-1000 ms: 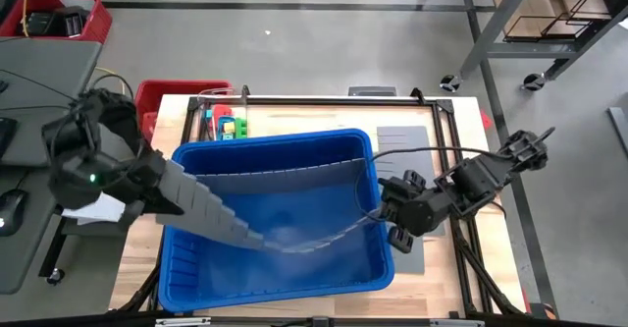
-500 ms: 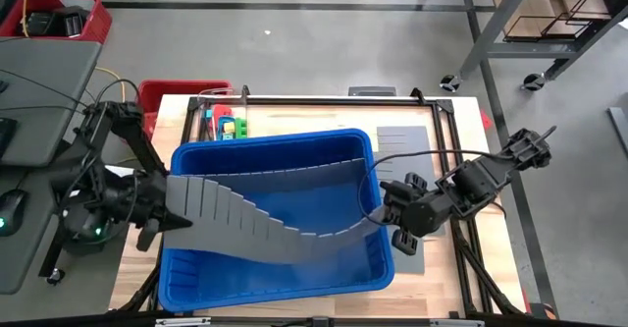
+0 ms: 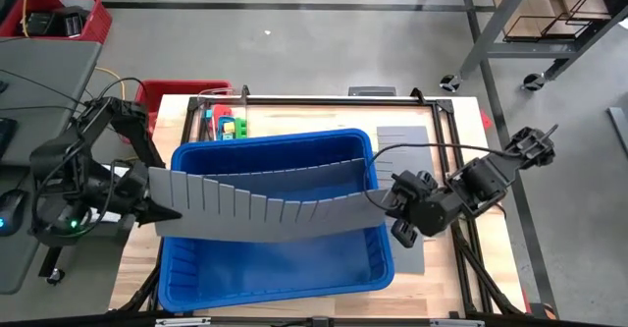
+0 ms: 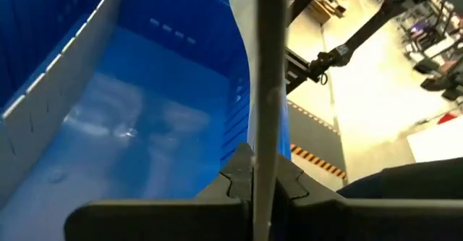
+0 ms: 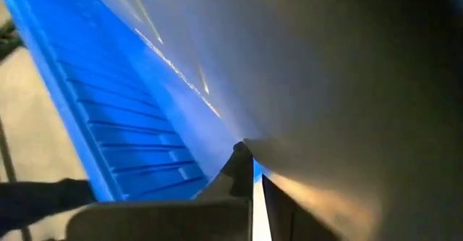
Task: Sort blocks
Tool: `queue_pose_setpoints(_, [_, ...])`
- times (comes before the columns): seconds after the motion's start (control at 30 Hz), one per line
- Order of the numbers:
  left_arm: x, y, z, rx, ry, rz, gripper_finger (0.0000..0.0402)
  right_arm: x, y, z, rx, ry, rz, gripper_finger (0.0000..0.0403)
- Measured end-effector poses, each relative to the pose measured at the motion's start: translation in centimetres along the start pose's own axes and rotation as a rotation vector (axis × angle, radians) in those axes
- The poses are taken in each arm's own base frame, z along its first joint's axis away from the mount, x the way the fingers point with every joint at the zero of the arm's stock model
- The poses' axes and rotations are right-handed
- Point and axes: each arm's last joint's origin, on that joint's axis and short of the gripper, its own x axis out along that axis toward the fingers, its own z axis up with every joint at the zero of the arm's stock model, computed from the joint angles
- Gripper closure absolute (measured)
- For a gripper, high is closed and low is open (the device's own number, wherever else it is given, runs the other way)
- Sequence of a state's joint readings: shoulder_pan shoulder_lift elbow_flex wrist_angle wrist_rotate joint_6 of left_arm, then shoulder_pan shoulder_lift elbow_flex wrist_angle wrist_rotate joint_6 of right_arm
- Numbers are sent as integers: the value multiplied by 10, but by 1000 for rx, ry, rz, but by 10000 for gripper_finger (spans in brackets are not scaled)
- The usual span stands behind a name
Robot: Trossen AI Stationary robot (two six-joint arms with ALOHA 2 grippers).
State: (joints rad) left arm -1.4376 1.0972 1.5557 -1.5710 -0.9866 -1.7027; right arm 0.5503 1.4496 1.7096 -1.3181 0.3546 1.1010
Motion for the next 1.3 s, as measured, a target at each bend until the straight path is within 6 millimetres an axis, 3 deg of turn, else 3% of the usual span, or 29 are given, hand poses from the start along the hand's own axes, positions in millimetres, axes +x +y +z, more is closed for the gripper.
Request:
queue_pose_setpoints(0.17, [8,4,-10,65,-22,29,401,-2,2,-4,81,-46,-22,402])
queue_pose_setpoints(0.33, [18,8,-27,25,-5,74,401,0,12,-10,129,-66,24,402])
queue_pose_setpoints(0.57, [20,8,-33,3,26,83,401,31,32,-12,203,-191,78,399])
queue_pose_setpoints(0.77, [24,10,-33,-2,55,127,401,45,26,-21,200,-164,12,401])
queue_pose_setpoints(0.97, [37,6,-34,9,-4,182,401,39,21,-29,158,-129,-13,402])
queue_pose_setpoints(1.3, [60,11,-29,84,-39,316,401,4,-9,-42,180,-115,-120,402])
